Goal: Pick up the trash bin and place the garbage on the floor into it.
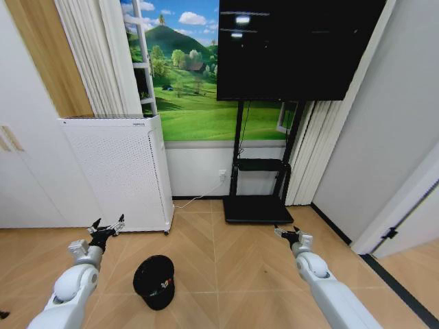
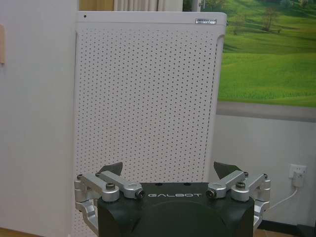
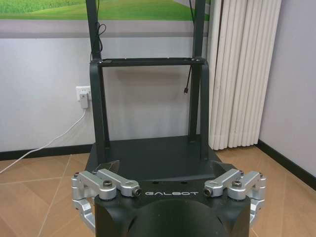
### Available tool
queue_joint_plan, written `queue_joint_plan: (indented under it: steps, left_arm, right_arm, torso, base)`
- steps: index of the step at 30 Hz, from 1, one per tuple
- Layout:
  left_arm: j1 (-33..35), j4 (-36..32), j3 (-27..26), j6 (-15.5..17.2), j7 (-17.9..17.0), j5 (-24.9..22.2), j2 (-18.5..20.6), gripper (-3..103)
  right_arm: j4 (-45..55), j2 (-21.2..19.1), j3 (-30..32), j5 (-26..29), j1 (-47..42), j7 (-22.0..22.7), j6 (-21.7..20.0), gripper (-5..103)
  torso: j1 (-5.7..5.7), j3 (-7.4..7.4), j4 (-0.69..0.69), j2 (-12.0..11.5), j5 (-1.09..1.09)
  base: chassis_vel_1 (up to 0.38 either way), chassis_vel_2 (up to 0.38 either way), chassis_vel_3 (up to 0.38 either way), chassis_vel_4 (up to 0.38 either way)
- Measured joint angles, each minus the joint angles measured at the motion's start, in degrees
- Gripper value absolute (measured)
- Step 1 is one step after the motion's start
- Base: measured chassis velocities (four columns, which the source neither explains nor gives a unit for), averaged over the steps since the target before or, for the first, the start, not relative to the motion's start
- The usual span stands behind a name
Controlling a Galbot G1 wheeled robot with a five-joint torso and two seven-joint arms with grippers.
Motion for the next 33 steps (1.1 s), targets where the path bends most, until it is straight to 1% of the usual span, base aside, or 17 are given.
queue_joint_plan:
  steps: [3,4,5,10,11,14,17,20,21,23,25,26,27,30,31,32,33]
  left_arm:
    - [0.0,0.0,0.0,0.0,0.0,0.0,0.0,100]
    - [0.0,0.0,0.0,0.0,0.0,0.0,0.0,100]
    - [0.0,0.0,0.0,0.0,0.0,0.0,0.0,100]
    - [0.0,0.0,0.0,0.0,0.0,0.0,0.0,100]
    - [0.0,0.0,0.0,0.0,0.0,0.0,0.0,100]
    - [0.0,0.0,0.0,0.0,0.0,0.0,0.0,100]
    - [0.0,0.0,0.0,0.0,0.0,0.0,0.0,100]
    - [0.0,0.0,0.0,0.0,0.0,0.0,0.0,100]
    - [0.0,0.0,0.0,0.0,0.0,0.0,0.0,100]
    - [0.0,0.0,0.0,0.0,0.0,0.0,0.0,100]
    - [0.0,0.0,0.0,0.0,0.0,0.0,0.0,100]
    - [0.0,0.0,0.0,0.0,0.0,0.0,0.0,100]
    - [0.0,0.0,0.0,0.0,0.0,0.0,0.0,100]
    - [0.0,0.0,0.0,0.0,0.0,0.0,0.0,100]
    - [0.0,0.0,0.0,0.0,0.0,0.0,0.0,100]
    - [0.0,0.0,0.0,0.0,0.0,0.0,0.0,100]
    - [0.0,0.0,0.0,0.0,0.0,0.0,0.0,100]
  right_arm:
    - [0.0,0.0,0.0,0.0,0.0,0.0,0.0,100]
    - [0.0,0.0,0.0,0.0,0.0,0.0,0.0,100]
    - [0.0,0.0,0.0,0.0,0.0,0.0,0.0,100]
    - [0.0,0.0,0.0,0.0,0.0,0.0,0.0,100]
    - [0.0,0.0,0.0,0.0,0.0,0.0,0.0,100]
    - [0.0,0.0,0.0,0.0,0.0,0.0,0.0,100]
    - [0.0,0.0,0.0,0.0,0.0,0.0,0.0,100]
    - [0.0,0.0,0.0,0.0,0.0,0.0,0.0,100]
    - [0.0,0.0,0.0,0.0,0.0,0.0,0.0,100]
    - [0.0,0.0,0.0,0.0,0.0,0.0,0.0,100]
    - [0.0,0.0,0.0,0.0,0.0,0.0,0.0,100]
    - [0.0,0.0,0.0,0.0,0.0,0.0,0.0,100]
    - [0.0,0.0,0.0,0.0,0.0,0.0,0.0,100]
    - [0.0,0.0,0.0,0.0,0.0,0.0,0.0,100]
    - [0.0,0.0,0.0,0.0,0.0,0.0,0.0,100]
    - [0.0,0.0,0.0,0.0,0.0,0.0,0.0,100]
    - [0.0,0.0,0.0,0.0,0.0,0.0,0.0,100]
  torso:
    - [-0.01,-0.02,-0.03,0.0,0.05]
    - [-0.01,-0.03,0.0,0.0,-0.03]
    - [-0.01,-0.03,-0.01,-0.1,-0.03]
    - [-0.02,-0.06,-0.04,-0.1,0.05]
    - [-0.04,-0.07,0.0,-0.1,-0.03]
    - [-0.05,-0.08,-0.01,-0.1,0.05]
    - [-0.06,-0.09,-0.01,-0.1,-0.02]
    - [-0.06,-0.1,-0.01,-0.2,0.05]
    - [-0.07,-0.11,-0.01,-0.2,-0.01]
    - [-0.07,-0.11,-0.02,-0.2,-0.02]
    - [-0.07,-0.11,-0.03,-0.2,0.09]
    - [-0.06,-0.11,-0.01,-0.2,-0.05]
    - [-0.06,-0.11,-0.01,-0.2,-0.05]
    - [-0.06,-0.12,-0.01,-0.2,0.09]
    - [-0.06,-0.12,-0.01,-0.2,0.09]
    - [-0.06,-0.12,-0.01,-0.2,-0.04]
    - [-0.07,-0.13,-0.02,-0.2,-0.05]
  base:
    - [0.257,-0.306,-0.233,0.291]
    - [0.264,-0.316,-0.235,0.299]
    - [0.264,-0.315,-0.283,0.299]
    - [0.338,-0.358,-0.332,0.33]
    - [0.359,-0.362,-0.377,0.351]
    - [0.375,-0.361,-0.375,0.37]
    - [0.376,-0.367,-0.368,0.369]
    - [0.366,-0.374,-0.374,0.35]
    - [0.344,-0.37,-0.348,0.336]
    - [0.337,-0.344,-0.366,0.342]
    - [0.345,-0.346,-0.333,0.347]
    - [0.329,-0.34,-0.328,0.335]
    - [0.329,-0.34,-0.328,0.335]
    - [0.349,-0.347,-0.349,0.337]
    - [0.36,-0.349,-0.334,0.354]
    - [0.371,-0.349,-0.334,0.362]
    - [0.371,-0.349,-0.362,0.362]
